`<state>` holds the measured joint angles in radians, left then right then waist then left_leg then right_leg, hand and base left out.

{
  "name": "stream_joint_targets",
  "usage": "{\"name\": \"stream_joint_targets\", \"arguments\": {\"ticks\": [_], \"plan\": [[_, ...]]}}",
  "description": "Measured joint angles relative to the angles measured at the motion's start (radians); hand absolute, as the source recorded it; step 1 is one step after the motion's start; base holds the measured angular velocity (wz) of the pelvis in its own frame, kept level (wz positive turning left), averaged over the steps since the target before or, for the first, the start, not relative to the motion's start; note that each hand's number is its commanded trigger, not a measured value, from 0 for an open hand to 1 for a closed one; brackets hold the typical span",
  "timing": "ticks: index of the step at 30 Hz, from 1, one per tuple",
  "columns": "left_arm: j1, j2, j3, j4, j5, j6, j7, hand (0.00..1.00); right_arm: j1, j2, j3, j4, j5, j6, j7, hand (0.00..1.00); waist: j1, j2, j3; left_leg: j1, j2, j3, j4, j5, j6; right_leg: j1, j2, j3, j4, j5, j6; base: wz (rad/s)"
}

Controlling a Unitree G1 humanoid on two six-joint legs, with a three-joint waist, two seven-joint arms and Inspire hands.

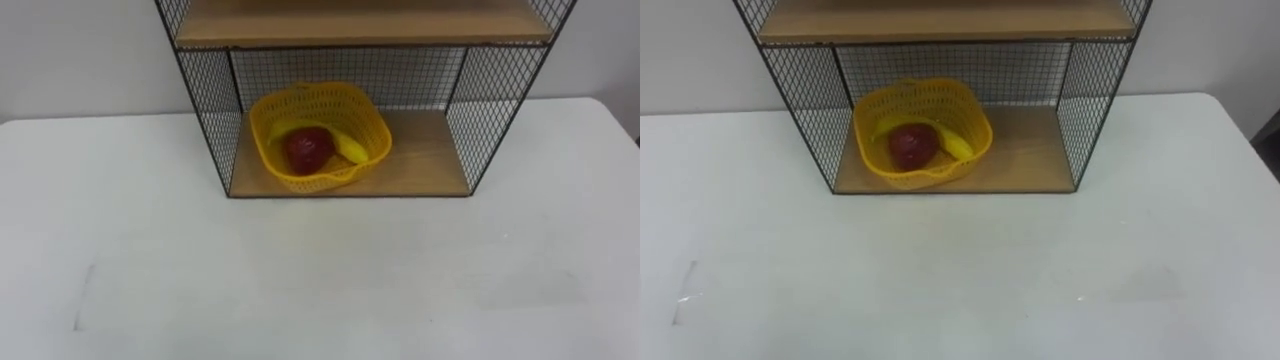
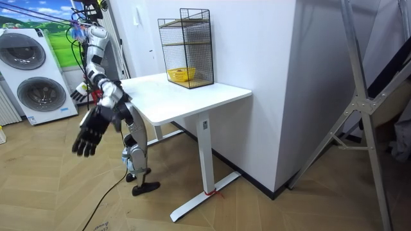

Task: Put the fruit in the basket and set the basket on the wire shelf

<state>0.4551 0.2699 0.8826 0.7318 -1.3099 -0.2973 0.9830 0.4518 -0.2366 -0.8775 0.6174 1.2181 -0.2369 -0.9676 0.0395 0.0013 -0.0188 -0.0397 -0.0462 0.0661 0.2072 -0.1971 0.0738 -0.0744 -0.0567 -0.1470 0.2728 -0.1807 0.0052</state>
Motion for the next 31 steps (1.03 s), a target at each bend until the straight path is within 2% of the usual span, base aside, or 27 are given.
{"name": "stream_joint_targets", "arguments": {"ticks": [1, 2, 3, 5, 6, 7, 8, 9, 11, 12, 14, 15, 17, 18, 20, 23, 24, 26, 29, 31], "plan": [[-0.011, -0.012, -0.002, 0.076, -0.010, 0.006, -0.037, 0.00, -0.010, 0.012, 0.025, 0.119, 0.045, 0.003, 0.034, 0.00, 0.005, -0.002, -0.0015, 0.002, 0.000, 0.000, -0.001, -0.001, 0.000, 0.002, 0.000, 0.000, 0.000, -0.001, 0.000, 0.00], [-0.016, -0.041, -0.006, 0.129, -0.009, 0.013, -0.077, 0.00, -0.023, 0.028, 0.055, 0.235, 0.061, 0.012, 0.075, 0.00, 0.009, -0.001, -0.0016, 0.002, -0.001, -0.001, 0.002, -0.001, -0.001, 0.002, -0.001, 0.001, 0.000, -0.002, 0.000, 0.00], [-0.016, -0.057, -0.006, 0.142, -0.009, 0.019, -0.092, 0.00, -0.027, 0.038, 0.069, 0.281, 0.067, 0.015, 0.096, 0.00, 0.010, -0.001, -0.0014, 0.000, -0.001, -0.003, 0.006, -0.003, -0.002, 0.004, -0.001, 0.001, -0.001, -0.002, 0.001, 0.00], [-0.023, -0.106, -0.032, 0.212, 0.002, 0.051, -0.152, 0.00, -0.059, 0.090, 0.142, 0.459, 0.059, 0.026, 0.184, 0.00, 0.012, -0.002, -0.0018, 0.000, 0.000, -0.007, 0.020, -0.011, -0.003, 0.010, 0.000, 0.001, -0.001, -0.003, 0.002, 0.00], [-0.027, -0.114, -0.041, 0.229, 0.018, 0.062, -0.165, 0.00, -0.070, 0.101, 0.156, 0.496, 0.041, 0.037, 0.204, 0.00, 0.012, -0.003, -0.0016, 0.003, 0.000, -0.007, 0.020, -0.012, -0.003, 0.013, 0.001, 0.002, -0.002, -0.003, 0.002, 0.00], [-0.034, -0.131, -0.047, 0.253, 0.051, 0.077, -0.192, 0.00, -0.094, 0.115, 0.192, 0.571, -0.005, 0.066, 0.245, 0.00, 0.009, -0.005, -0.0006, 0.016, -0.001, -0.012, 0.017, -0.013, -0.003, 0.030, 0.001, -0.002, -0.010, -0.003, 0.002, 0.08], [-0.038, -0.147, -0.067, 0.273, 0.086, 0.094, -0.229, 0.00, -0.119, 0.116, 0.235, 0.644, -0.067, 0.100, 0.300, 0.00, 0.002, -0.005, -0.0001, 0.028, -0.002, -0.018, 0.016, -0.014, -0.003, 0.048, 0.001, -0.008, -0.020, -0.001, 0.004, 0.09], [-0.039, -0.153, -0.074, 0.285, 0.108, 0.105, -0.250, 0.00, -0.130, 0.116, 0.254, 0.674, -0.108, 0.117, 0.326, 0.00, 0.000, -0.006, 0.0001, 0.034, -0.002, -0.018, 0.014, -0.013, -0.004, 0.055, 0.001, -0.009, -0.021, 0.000, 0.005, 0.08], [-0.066, -0.161, -0.090, 0.389, 0.257, 0.146, -0.339, 0.00, -0.164, 0.110, 0.336, 0.760, -0.339, 0.174, 0.424, 0.00, 0.001, -0.008, 0.0004, 0.060, 0.000, -0.015, 0.011, -0.014, -0.004, 0.082, 0.004, -0.005, -0.032, 0.006, 0.005, -0.04], [-0.067, -0.166, -0.104, 0.406, 0.296, 0.160, -0.360, 0.00, -0.177, 0.104, 0.364, 0.782, -0.412, 0.189, 0.445, 0.00, 0.005, -0.009, 0.0007, 0.069, 0.001, -0.010, 0.008, -0.013, -0.004, 0.088, 0.005, 0.001, -0.033, 0.007, 0.005, -0.17], [-0.079, -0.185, -0.162, 0.454, 0.509, 0.226, -0.438, 0.00, -0.211, 0.092, 0.421, 0.816, -0.670, 0.241, 0.504, 0.00, 0.018, -0.009, 0.0007, 0.089, 0.003, 0.001, 0.006, -0.015, -0.007, 0.099, 0.006, 0.008, -0.035, 0.011, 0.005, -0.12], [-0.084, -0.185, -0.186, 0.466, 0.559, 0.245, -0.454, 0.00, -0.221, 0.090, 0.429, 0.820, -0.719, 0.253, 0.514, 0.00, 0.019, -0.010, 0.0010, 0.093, 0.003, 0.000, 0.006, -0.015, -0.007, 0.103, 0.007, 0.008, -0.037, 0.012, 0.006, 0.03], [-0.108, -0.184, -0.304, 0.487, 0.794, 0.319, -0.520, 0.00, -0.270, 0.079, 0.472, 0.824, -0.877, 0.305, 0.545, 0.00, 0.015, -0.011, 0.0017, 0.106, 0.002, -0.011, 0.005, -0.013, -0.010, 0.125, 0.007, -0.001, -0.051, 0.019, 0.005, 0.11], [-0.114, -0.182, -0.334, 0.489, 0.850, 0.334, -0.537, 0.00, -0.280, 0.079, 0.479, 0.825, -0.899, 0.313, 0.553, 0.00, 0.011, -0.011, 0.0016, 0.108, 0.002, -0.016, 0.005, -0.012, -0.012, 0.131, 0.008, -0.003, -0.057, 0.021, 0.005, 0.14], [-0.139, -0.176, -0.436, 0.488, 1.041, 0.383, -0.603, 0.00, -0.311, 0.075, 0.514, 0.818, -0.964, 0.342, 0.593, 0.00, -0.001, -0.012, 0.0018, 0.122, 0.001, -0.023, -0.004, -0.009, -0.015, 0.151, 0.010, -0.010, -0.069, 0.024, 0.004, 0.09], [-0.185, -0.174, -0.494, 0.485, 1.220, 0.420, -0.663, 0.00, -0.338, 0.073, 0.555, 0.810, -1.039, 0.379, 0.650, 0.00, -0.014, -0.015, 0.0036, 0.122, 0.004, -0.021, -0.009, -0.007, -0.016, 0.148, 0.013, -0.009, -0.070, 0.023, 0.001, 0.00], [-0.194, -0.174, -0.503, 0.485, 1.249, 0.424, -0.672, 0.00, -0.338, 0.073, 0.562, 0.808, -1.059, 0.383, 0.660, 0.00, -0.016, -0.016, 0.0051, 0.121, 0.004, -0.022, -0.010, -0.007, -0.016, 0.147, 0.014, -0.009, -0.072, 0.023, 0.001, 0.00], [-0.214, -0.174, -0.534, 0.483, 1.364, 0.434, -0.705, 0.00, -0.335, 0.074, 0.582, 0.779, -1.123, 0.393, 0.691, 0.00, -0.028, -0.018, 0.0186, 0.119, 0.004, -0.024, -0.011, -0.001, -0.006, 0.146, 0.018, -0.013, -0.075, 0.024, -0.001, 0.02], [-0.222, -0.175, -0.575, 0.473, 1.439, 0.460, -0.721, 0.00, -0.334, 0.075, 0.618, 0.775, -1.169, 0.406, 0.701, 0.00, -0.032, -0.019, 0.0202, 0.117, 0.007, -0.017, -0.013, 0.000, -0.003, 0.144, 0.024, -0.006, -0.085, 0.029, -0.002, -0.06], [-0.224, -0.174, -0.595, 0.473, 1.449, 0.467, -0.733, 0.00, -0.332, 0.077, 0.644, 0.775, -1.177, 0.414, 0.705, 0.00, -0.033, -0.018, 0.0200, 0.118, 0.009, -0.012, -0.013, 0.000, -0.003, 0.143, 0.026, 0.000, -0.086, 0.030, -0.002, -0.09]]}}
